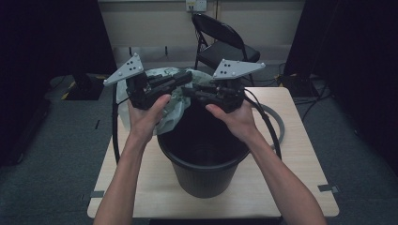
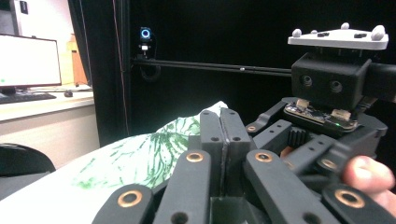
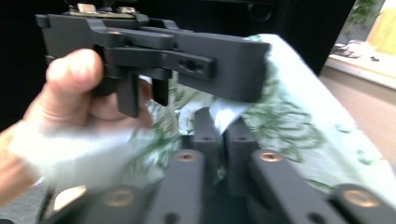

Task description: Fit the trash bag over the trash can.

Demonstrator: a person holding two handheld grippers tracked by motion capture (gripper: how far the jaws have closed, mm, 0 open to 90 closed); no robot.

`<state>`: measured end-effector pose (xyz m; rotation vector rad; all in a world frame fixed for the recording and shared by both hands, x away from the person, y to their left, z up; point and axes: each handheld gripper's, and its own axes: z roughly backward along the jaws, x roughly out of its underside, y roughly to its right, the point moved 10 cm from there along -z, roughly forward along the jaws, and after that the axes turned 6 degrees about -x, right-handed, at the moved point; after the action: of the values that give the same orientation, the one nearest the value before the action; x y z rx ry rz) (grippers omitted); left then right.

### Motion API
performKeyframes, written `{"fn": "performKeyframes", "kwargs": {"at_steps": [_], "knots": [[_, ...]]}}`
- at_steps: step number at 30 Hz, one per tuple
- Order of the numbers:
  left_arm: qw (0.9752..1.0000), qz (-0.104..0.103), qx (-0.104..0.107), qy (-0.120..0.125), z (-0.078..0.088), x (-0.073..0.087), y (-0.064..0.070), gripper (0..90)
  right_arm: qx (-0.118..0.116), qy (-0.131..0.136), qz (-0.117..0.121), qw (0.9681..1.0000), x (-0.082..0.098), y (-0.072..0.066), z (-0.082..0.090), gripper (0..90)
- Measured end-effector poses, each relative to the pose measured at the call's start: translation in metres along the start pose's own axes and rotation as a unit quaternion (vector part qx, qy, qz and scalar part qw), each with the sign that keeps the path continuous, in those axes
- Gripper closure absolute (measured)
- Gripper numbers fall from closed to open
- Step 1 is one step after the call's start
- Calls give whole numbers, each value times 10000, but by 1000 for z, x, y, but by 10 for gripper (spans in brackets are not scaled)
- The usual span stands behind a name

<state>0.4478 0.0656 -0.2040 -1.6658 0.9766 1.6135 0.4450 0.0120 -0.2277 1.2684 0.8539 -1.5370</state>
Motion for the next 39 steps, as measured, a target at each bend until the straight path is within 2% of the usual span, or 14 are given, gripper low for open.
{"fn": "performKeyframes", "kwargs": {"at_steps": [2, 4, 6, 7, 14, 16, 18, 20, 23, 28, 30, 33, 36, 39], "knots": [[10000, -12, -21, -4, 1, 1, 0, 882, 18, 2, 25, 10000, 2, 3, 5, 899], [9999, 17, -109, 29, 3, 0, -4, 777, 128, -45, 76, 9999, 3, 8, 11, 900], [9992, 9, -397, 53, 10, 0, -13, 601, 214, -25, 41, 9998, 5, 15, 20, 900], [9990, 32, -431, 65, 14, 1, -18, 561, 268, -16, 27, 9996, 7, 19, 28, 900], [9959, 292, -854, 33, 34, 17, -46, 400, 537, 88, -152, 9984, 23, 37, 66, 900], [9945, 209, -1027, -61, 33, 22, -50, 376, 595, 86, -207, 9980, 29, 40, 74, 900], [9946, 360, -953, -212, 28, 28, -54, 335, 600, 119, -238, 9978, 33, 41, 81, 900], [9931, 423, -1024, -387, 22, 38, -63, 337, 634, 107, -226, 9977, 38, 41, 87, 900], [9937, 648, -759, -514, 18, 51, -67, 392, 649, 109, -289, 9974, 48, 42, 96, 900], [9949, 707, -414, -594, 16, 65, -62, 628, 644, -229, -393, 9969, 75, 44, 98, 886], [9944, 564, -466, -769, 15, 70, -59, 692, 705, -257, -484, 9960, 83, 45, 99, 750], [9950, 540, -412, -732, 16, 69, -55, 710, 827, -254, -508, 9950, 87, 45, 104, 610], [9954, 500, -352, -732, 15, 71, -50, 709, 848, -189, -536, 9948, 91, 43, 111, 580], [9957, 487, -336, -716, 12, 73, -47, 702, 903, -227, -516, 9943, 98, 43, 113, 730]]}}
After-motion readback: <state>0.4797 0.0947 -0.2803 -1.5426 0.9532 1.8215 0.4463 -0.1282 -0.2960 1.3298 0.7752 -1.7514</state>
